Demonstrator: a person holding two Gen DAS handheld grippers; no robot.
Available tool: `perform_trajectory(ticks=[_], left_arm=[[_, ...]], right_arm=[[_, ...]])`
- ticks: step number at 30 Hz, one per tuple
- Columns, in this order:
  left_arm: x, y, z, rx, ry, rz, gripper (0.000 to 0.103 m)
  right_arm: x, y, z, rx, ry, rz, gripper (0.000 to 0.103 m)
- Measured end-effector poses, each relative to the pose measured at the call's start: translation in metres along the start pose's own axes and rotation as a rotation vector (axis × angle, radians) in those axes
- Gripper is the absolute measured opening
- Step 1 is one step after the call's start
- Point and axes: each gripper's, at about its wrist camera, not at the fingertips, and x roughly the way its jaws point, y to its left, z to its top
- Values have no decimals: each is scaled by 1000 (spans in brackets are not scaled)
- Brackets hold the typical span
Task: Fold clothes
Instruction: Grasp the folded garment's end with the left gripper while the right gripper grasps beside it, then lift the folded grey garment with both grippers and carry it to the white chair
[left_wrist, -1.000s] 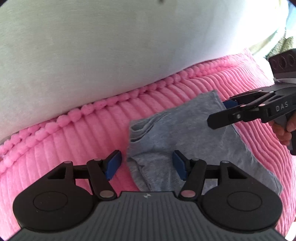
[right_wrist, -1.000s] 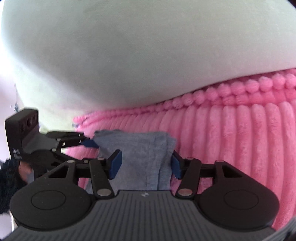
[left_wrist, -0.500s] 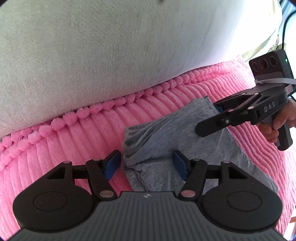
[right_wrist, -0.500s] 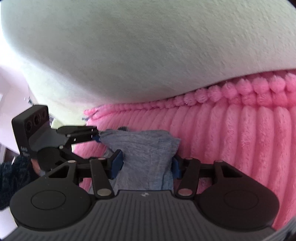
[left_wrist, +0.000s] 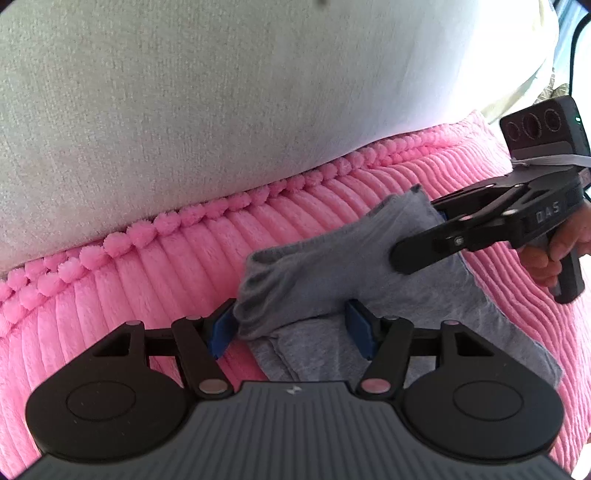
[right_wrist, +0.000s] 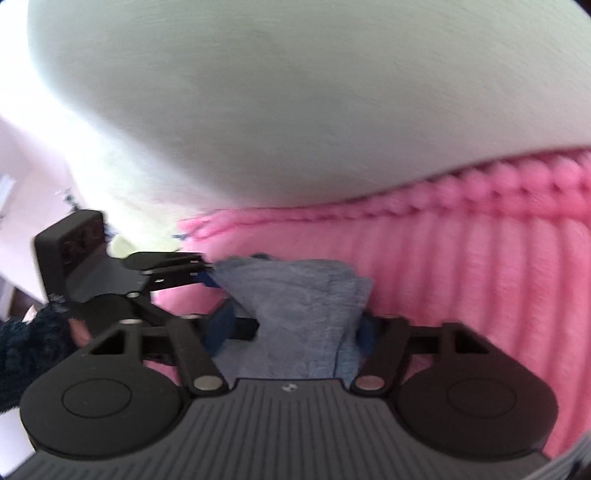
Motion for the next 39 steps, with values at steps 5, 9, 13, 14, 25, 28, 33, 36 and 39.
perform_trajectory(ticks=[5, 9, 13, 14, 25, 28, 33, 36, 39], left_arm=[[2, 1, 1, 46, 21, -30, 63], [8, 6, 3, 57, 31, -52, 66], [8, 13, 2, 71, 21, -83, 66], [8, 12, 2, 73, 19, -85, 66], [-3, -13, 1, 177, -43, -1, 17], [-18, -38, -7, 279, -83, 79, 14], [-58, -81, -12, 365, -190, 187, 14], [-75, -102, -15, 415, -225, 221, 14], [-94, -124, -18, 481, -266, 221, 14]], right_arm=[[3, -8, -3, 3, 18, -41, 43], [13, 0, 2, -46, 18, -23, 41], [2, 9, 0, -108, -21, 9, 25], [-2, 11, -2, -113, -37, 17, 25], [-11, 10, -15, -108, -63, -66, 19], [-24, 25, -21, -154, -112, -80, 18], [-48, 69, -35, -255, -229, -170, 17], [-75, 108, -55, -346, -309, -266, 17], [-88, 136, -71, -389, -354, -344, 16]])
